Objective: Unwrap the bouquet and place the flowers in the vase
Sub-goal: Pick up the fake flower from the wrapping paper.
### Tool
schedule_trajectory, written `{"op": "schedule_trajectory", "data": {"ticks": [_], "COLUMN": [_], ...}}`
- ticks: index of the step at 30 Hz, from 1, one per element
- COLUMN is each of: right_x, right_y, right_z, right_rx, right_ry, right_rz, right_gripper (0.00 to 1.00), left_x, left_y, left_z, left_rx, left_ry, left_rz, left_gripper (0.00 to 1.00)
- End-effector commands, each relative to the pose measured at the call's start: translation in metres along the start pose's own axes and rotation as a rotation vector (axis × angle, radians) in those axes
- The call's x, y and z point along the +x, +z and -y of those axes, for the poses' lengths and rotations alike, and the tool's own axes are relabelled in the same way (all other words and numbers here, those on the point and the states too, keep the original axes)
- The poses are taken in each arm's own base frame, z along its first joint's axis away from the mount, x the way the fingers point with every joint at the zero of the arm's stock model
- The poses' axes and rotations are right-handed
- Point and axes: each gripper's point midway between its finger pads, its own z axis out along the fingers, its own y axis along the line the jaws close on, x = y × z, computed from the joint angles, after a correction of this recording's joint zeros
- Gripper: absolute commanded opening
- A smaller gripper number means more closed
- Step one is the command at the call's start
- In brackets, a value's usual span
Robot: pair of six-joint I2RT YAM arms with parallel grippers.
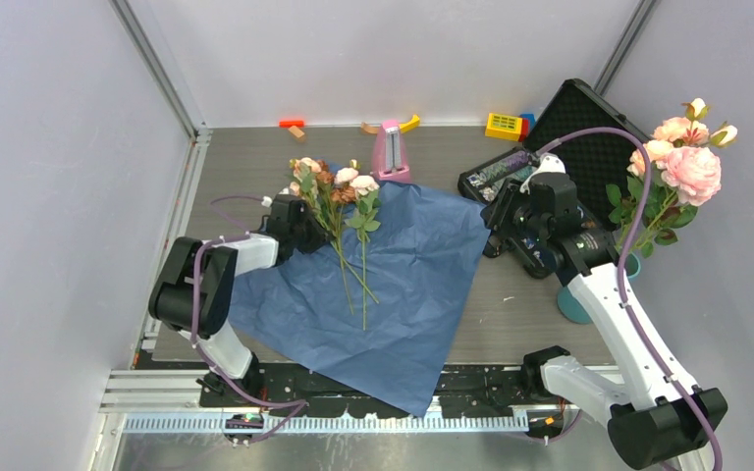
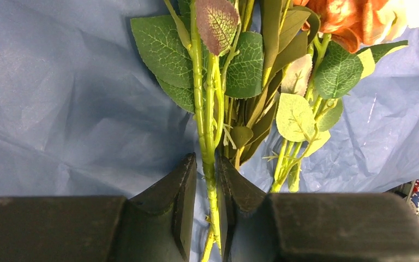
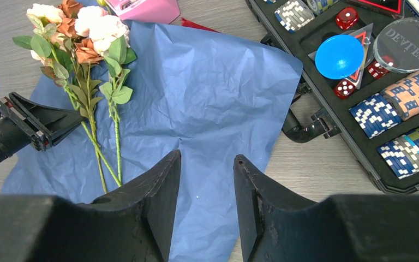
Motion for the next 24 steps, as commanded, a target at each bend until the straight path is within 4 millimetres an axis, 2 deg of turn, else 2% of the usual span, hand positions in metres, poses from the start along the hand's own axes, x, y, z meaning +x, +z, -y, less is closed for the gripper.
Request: {"op": "schedule_trajectory", "data": {"ticks": [1, 8, 13, 15, 24], "right_x": [-0.012, -0.01, -0.008, -0.008, -0.008], "right_y": [0.001, 0.002, 0.0, -0.001, -0.005], "right_z": [-0.007, -0.009, -0.008, -0.007, -0.009], "right_rx": [-0.008, -0.009, -0.004, -0.002, -0.007], "right_ry": [0.003, 0.0, 0.0, 0.0, -0.003], "right_rz": [0.043, 0.041, 0.046, 0.047, 0.051], "right_gripper": [0.46, 0.45, 0.45, 0.45, 0.45], "left_x": [-0.014, -0.01, -0.009, -0.01, -0.027], "left_y": [0.006, 0.013, 0.015, 0.013, -0.016], "left_z": [0.016, 0.016, 0.013, 0.014, 0.023], "left_rx": [0.054, 0.067, 0.061, 0.067, 0.095], "left_ry": [-0.013, -0.032, -0.043, -0.051, -0.05], "left_rz": [0.037, 0.022, 0.019, 0.027, 0.118], "left_gripper": [0.22, 0.2, 0.08, 0.01, 0.0]}}
